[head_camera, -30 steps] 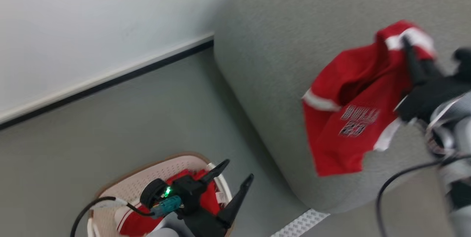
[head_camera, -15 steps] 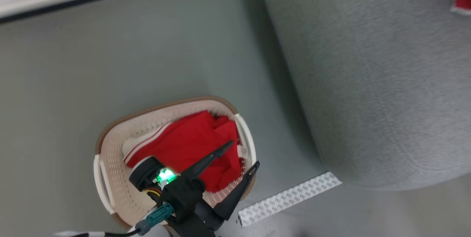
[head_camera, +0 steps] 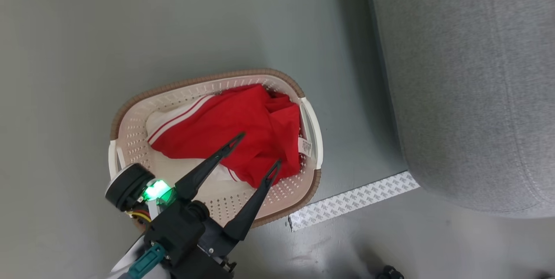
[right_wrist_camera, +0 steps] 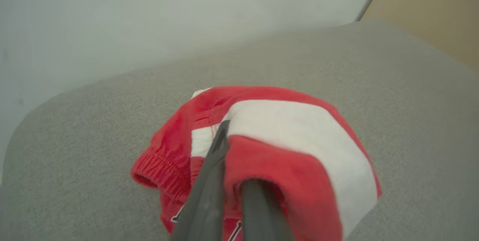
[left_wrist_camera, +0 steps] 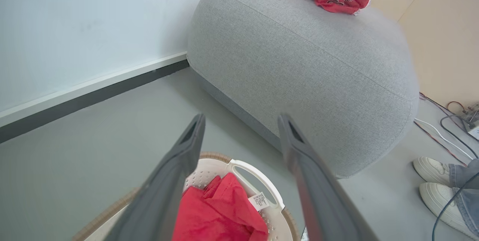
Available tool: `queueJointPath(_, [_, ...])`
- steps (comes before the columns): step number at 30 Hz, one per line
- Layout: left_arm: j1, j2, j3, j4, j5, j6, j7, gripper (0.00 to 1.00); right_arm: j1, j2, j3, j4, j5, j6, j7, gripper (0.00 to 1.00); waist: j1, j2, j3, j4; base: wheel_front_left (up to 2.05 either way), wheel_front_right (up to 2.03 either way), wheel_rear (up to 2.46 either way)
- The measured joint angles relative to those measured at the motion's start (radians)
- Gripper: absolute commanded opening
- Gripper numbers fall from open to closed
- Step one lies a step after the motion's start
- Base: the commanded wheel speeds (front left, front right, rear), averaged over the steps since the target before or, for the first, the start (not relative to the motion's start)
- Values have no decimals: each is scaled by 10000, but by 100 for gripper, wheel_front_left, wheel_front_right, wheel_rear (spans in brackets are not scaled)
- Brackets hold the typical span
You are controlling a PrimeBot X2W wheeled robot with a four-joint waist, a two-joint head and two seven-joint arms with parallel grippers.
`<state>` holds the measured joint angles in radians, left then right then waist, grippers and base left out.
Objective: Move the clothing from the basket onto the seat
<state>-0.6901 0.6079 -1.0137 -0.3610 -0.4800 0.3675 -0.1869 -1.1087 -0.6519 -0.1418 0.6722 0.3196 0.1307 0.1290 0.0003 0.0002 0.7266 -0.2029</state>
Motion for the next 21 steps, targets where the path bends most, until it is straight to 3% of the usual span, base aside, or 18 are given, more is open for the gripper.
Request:
queueJointPath(1, [32, 58, -13, -33, 2, 6, 46, 100, 71, 102, -130, 111, -33, 0, -96, 41, -1, 0, 72, 13, 0, 0, 0])
queueJointPath(3, [93, 125, -42, -19, 2, 8, 111, 100, 153, 288, -470, 420, -140, 0, -167, 100, -1, 0, 121, 43, 0, 0, 0])
queueJointPath(7, [108, 127, 54, 42, -33, 81, 81, 100, 323, 481, -719, 658, -579, 0, -132, 100, -2, -1, -74, 67, 0, 0, 0])
queueJointPath(11, [100, -6, 52, 349, -161, -119, -125, 100, 377, 412, -556, 621, -1093, 0, 121, 100, -4, -2, -424, 123, 0, 0, 0])
queueJointPath(16, [190, -405, 230, 1124, -566, -395, -497, 100, 1095, 382, 671, 447, -1726, 0, 539, 100, -4, -2, -1108, 244, 0, 0, 0])
queueJointPath(21, [991, -890, 725, 2249, -1216, -328, -704, 100, 2049, 568, 1931, 142, -1615, 2, 583, 100, -5, -2, -2102, 367, 0, 0, 0])
